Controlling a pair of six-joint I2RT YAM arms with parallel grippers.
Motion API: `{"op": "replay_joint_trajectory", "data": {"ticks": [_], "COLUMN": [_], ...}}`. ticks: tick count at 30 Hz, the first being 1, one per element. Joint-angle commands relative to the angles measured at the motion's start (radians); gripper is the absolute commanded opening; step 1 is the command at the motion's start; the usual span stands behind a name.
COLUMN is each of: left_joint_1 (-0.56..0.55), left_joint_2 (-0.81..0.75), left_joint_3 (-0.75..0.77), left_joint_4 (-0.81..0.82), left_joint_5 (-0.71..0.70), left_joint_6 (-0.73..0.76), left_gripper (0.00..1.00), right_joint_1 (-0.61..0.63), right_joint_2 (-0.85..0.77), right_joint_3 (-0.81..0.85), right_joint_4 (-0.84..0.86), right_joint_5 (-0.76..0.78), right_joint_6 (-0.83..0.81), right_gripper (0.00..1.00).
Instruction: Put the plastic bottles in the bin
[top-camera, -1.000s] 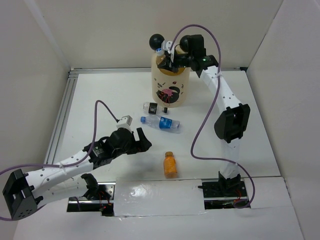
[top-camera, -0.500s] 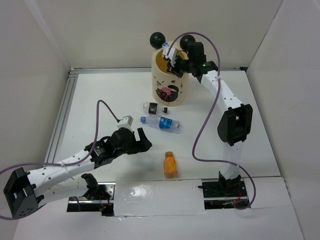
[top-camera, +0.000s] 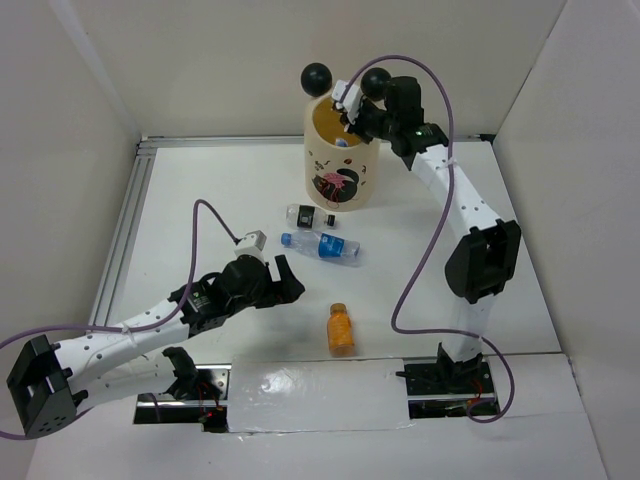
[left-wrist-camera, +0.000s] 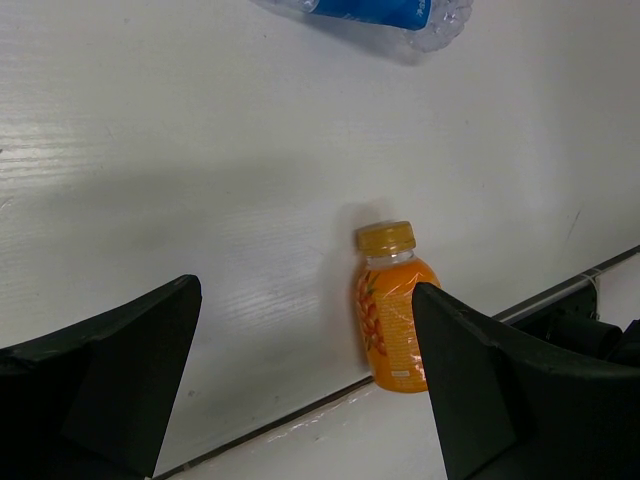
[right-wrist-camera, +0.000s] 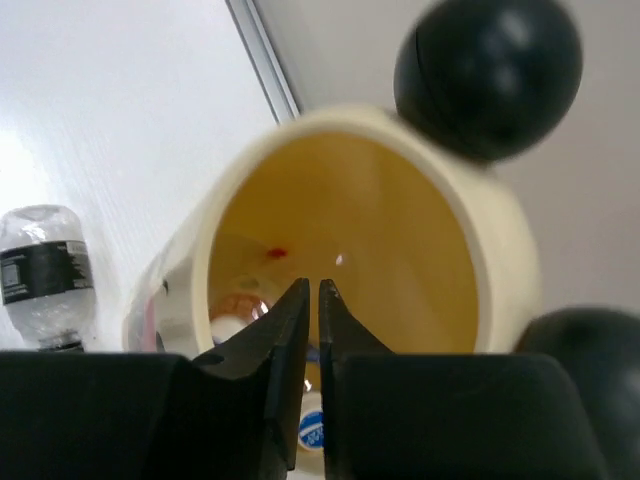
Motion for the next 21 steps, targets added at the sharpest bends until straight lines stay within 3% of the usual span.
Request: {"op": "replay_joint_trajectory", "data": {"ticks": [1, 2, 3, 4, 5, 7, 10, 11, 13, 14, 15, 16, 18, 19, 21], "left_joint_1": [-0.005, -0.005, -0.005, -0.005, -0.005, -0.005, 0.062, 0.125, 0.191, 0.242, 0.260, 0.276, 0.294, 0.294, 0.294], "left_joint_2": [0.000, 0.000, 0.000, 0.000, 0.017, 0.043, 0.129, 0.158, 0.257, 0.294, 0.329, 0.363, 0.452, 0.484, 0.590], "left_joint_3": [0.005, 0.005, 0.005, 0.005, 0.018, 0.058, 0.133, 0.153, 0.212, 0.230, 0.247, 0.271, 0.296, 0.345, 0.415], "left_joint_4": [0.038, 0.038, 0.048, 0.048, 0.048, 0.034, -0.064, -0.092, -0.115, -0.124, -0.098, -0.074, -0.020, -0.003, -0.040], "left_joint_5": [0.002, 0.002, 0.002, 0.002, -0.027, -0.065, -0.131, -0.112, -0.052, -0.015, 0.053, 0.081, 0.112, 0.112, 0.100], "left_joint_6": [0.011, 0.011, 0.011, 0.011, 0.011, -0.032, -0.248, -0.393, -0.507, -0.549, -0.601, -0.623, -0.658, -0.667, -0.667], "left_gripper": [0.99, 0.99, 0.99, 0.99, 0.99, 0.99, 0.99, 0.99, 0.99, 0.99, 0.99, 0.99, 0.99, 0.99, 0.99], "right_joint_1": [-0.006, -0.007, -0.016, -0.029, -0.040, -0.063, -0.111, -0.120, -0.152, -0.163, -0.172, -0.184, -0.194, -0.218, -0.244], "right_joint_2": [-0.076, -0.076, -0.086, -0.086, -0.095, -0.109, -0.122, -0.122, -0.139, -0.155, -0.199, -0.225, -0.304, -0.332, -0.409], "right_joint_3": [0.051, 0.062, 0.062, 0.073, 0.073, 0.042, 0.031, 0.047, 0.027, 0.000, -0.075, -0.118, -0.239, -0.281, -0.356], "right_joint_4": [0.012, 0.012, 0.012, 0.000, 0.000, 0.024, -0.029, -0.113, -0.178, -0.195, -0.195, -0.184, -0.184, -0.184, -0.184], "right_joint_5": [-0.175, -0.216, -0.247, -0.319, -0.341, -0.425, -0.529, -0.540, -0.592, -0.593, -0.579, -0.542, -0.530, -0.513, -0.513], "right_joint_6": [0.012, 0.035, 0.056, 0.072, 0.125, 0.206, 0.320, 0.310, 0.271, 0.259, 0.259, 0.259, 0.218, 0.208, 0.185], "right_gripper": [0.17, 0.23, 0.47, 0.83, 1.00, 1.00, 1.00, 1.00, 0.87, 0.51, 0.24, 0.05, 0.00, 0.04, 0.21]}}
